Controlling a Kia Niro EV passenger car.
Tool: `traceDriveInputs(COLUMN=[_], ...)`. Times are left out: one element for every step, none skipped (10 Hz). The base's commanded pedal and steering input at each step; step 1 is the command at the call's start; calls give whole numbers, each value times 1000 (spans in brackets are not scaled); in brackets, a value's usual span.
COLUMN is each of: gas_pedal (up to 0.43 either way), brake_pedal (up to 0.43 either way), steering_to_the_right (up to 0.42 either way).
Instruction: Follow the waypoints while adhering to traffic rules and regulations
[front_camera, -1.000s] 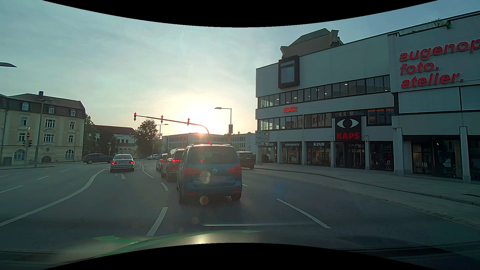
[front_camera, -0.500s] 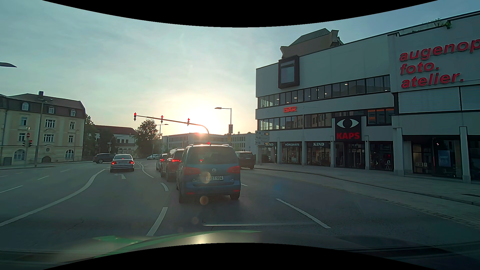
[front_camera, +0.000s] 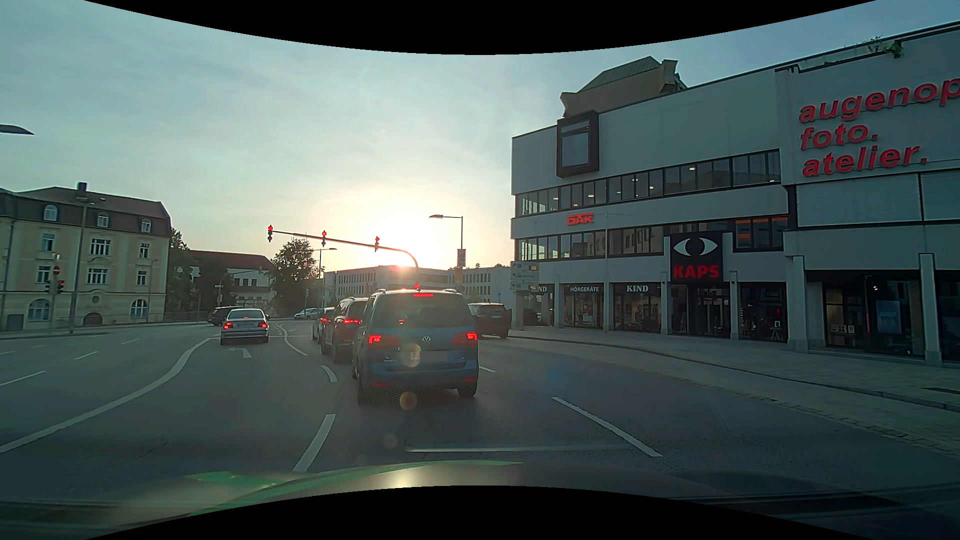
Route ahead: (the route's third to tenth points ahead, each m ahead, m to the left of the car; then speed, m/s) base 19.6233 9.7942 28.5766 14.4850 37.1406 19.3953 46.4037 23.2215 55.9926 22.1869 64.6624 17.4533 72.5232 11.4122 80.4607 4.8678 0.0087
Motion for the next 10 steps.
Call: traceDriveInputs(gas_pedal=[0,0,0,0,0,0,0,0,0,0], brake_pedal=[280,280,280,274,280,280,280,280,280,280], steering_to_the_right=[-113,-113,-113,-113,-113,-113,-113,-113,-113,-113])
